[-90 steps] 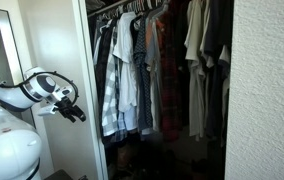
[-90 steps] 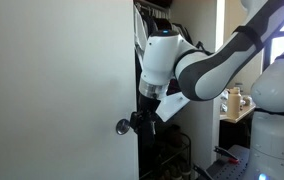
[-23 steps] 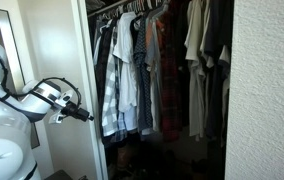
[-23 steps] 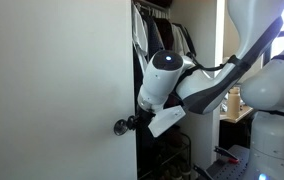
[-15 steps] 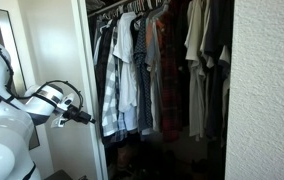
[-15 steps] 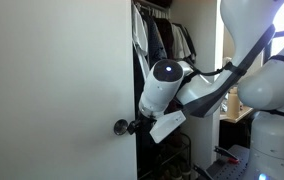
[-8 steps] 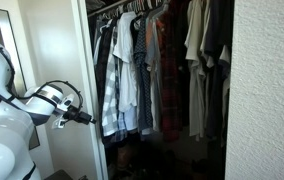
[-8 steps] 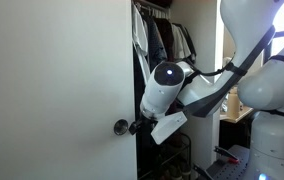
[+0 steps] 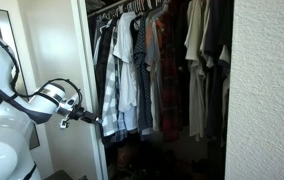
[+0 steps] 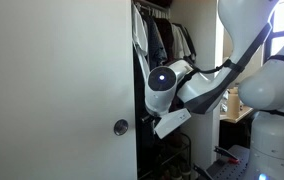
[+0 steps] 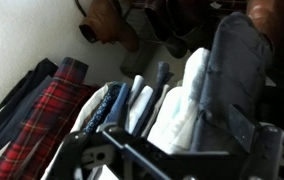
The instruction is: Slide the closet door slightly to the right
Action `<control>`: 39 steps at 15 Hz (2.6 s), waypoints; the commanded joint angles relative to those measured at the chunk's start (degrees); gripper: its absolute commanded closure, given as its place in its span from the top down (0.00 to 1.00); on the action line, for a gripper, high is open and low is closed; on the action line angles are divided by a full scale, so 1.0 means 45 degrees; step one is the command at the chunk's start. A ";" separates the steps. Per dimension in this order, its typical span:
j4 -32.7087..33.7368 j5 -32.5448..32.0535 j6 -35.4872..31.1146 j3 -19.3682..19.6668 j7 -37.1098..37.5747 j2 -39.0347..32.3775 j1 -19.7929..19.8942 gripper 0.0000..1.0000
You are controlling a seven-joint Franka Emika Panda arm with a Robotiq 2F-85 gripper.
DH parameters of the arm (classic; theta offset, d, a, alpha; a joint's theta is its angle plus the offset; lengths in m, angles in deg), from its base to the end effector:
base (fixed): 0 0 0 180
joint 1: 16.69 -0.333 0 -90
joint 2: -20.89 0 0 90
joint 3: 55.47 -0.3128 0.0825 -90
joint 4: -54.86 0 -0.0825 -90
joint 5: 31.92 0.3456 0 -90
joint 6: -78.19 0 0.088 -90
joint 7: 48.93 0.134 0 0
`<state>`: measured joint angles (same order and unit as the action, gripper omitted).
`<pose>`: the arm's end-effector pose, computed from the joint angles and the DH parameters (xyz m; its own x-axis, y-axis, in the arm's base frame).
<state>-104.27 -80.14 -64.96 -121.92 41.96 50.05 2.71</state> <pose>0.2769 0.2235 0.2854 0.7301 0.1231 0.6722 -0.2613 -0.8586 0.4411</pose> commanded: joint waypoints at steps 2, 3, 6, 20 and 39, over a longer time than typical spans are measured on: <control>-0.0006 0.0276 0.1144 0.1996 -0.0182 -0.0876 -0.1843 1.00; -0.0017 0.0575 0.1154 0.2670 -0.0433 -0.0946 -0.2553 1.00; -0.0008 0.2279 0.0909 0.4823 -0.1643 -0.0920 -0.4988 1.00; -0.0004 0.6471 0.0346 0.6220 -0.4757 0.0365 -0.8721 1.00; 0.0225 -0.2896 -0.4189 0.4753 -0.0876 -0.2066 -0.3684 1.00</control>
<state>-104.09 -89.02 -80.72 -99.81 35.02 41.66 -16.92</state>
